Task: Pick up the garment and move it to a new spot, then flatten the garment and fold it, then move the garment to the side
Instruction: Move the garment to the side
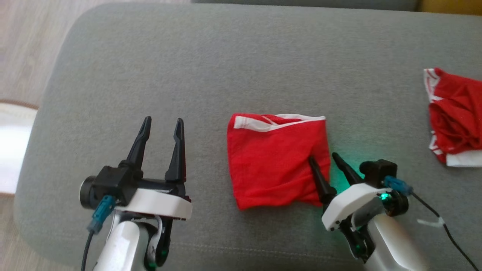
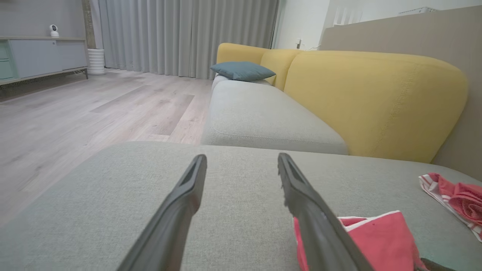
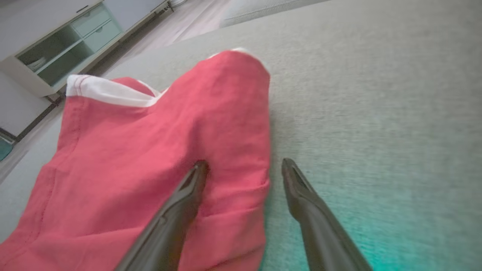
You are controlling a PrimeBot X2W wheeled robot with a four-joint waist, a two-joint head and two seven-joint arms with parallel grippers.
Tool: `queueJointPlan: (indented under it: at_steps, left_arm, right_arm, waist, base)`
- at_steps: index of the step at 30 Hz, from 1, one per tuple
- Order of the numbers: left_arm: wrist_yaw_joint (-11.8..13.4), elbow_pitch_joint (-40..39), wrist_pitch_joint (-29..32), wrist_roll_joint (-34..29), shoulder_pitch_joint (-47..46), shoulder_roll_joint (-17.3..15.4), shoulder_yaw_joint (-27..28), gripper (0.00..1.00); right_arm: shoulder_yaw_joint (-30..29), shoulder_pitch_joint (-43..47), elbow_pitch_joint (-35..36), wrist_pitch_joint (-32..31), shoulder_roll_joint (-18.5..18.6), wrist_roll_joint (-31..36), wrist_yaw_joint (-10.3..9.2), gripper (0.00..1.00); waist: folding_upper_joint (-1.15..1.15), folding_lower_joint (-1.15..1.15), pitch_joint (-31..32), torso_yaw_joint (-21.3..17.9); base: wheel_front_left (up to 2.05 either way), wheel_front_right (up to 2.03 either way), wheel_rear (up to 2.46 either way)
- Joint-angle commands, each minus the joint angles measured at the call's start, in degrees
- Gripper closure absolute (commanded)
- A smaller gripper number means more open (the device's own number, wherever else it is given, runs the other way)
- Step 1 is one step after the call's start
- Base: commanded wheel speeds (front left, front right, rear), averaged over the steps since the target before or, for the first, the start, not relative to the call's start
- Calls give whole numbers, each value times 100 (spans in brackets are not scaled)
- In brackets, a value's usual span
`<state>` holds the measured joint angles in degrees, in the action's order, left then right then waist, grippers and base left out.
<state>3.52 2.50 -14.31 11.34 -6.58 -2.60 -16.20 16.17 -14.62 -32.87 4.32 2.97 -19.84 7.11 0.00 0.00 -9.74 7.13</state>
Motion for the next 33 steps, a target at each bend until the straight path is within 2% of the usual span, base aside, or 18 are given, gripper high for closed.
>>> queueJointPlan:
  at_steps: [1,5,6,7,8,18,21,25,33]
  left_arm:
    - [-14,-159,-69,24,-280,-28,145,0]
    - [-8,-157,-69,29,-321,-28,142,0]
    - [-7,-157,-69,26,-326,-28,144,0]
    - [-4,-157,-69,23,-330,-28,148,0]
    - [1,-158,-69,20,-332,-28,153,0]
    - [-38,-217,-69,-97,-370,-28,220,0]
    - [-68,-263,-69,-131,-416,-28,214,0]
    - [-119,-314,-69,-191,-539,-28,182,0]
    - [-256,-364,-69,-380,-765,-29,225,0]
  right_arm:
    - [167,-241,60,-27,-9,-62,37,0]
    - [308,-389,-242,-136,-9,-176,37,0]
    - [355,-430,-308,-151,-9,-184,37,17]
    - [394,-482,-365,-131,-9,-136,37,89]
    - [419,-540,-417,-82,-9,-54,37,100]
    - [356,-1130,-540,427,3,1401,37,100]
    - [525,-1331,-372,434,194,1782,37,100]
    - [962,-1668,-42,307,762,1782,37,100]
    - [1804,-2542,476,-290,2353,1135,37,100]
  waist:
    - [0,0,-77,103]
    - [0,0,-147,192]
    - [0,0,-158,200]
    - [0,0,-169,201]
    - [0,0,-175,196]
    - [0,0,-131,-303]
    - [0,0,-130,-572]
    - [0,0,-219,-918]
    - [0,0,-650,-1532]
  base:
    - [0,0,0]
    - [0,0,0]
    - [0,0,0]
    - [0,0,0]
    - [0,0,0]
    - [0,0,0]
    - [0,0,0]
    - [0,0,0]
    - [0,0,0]
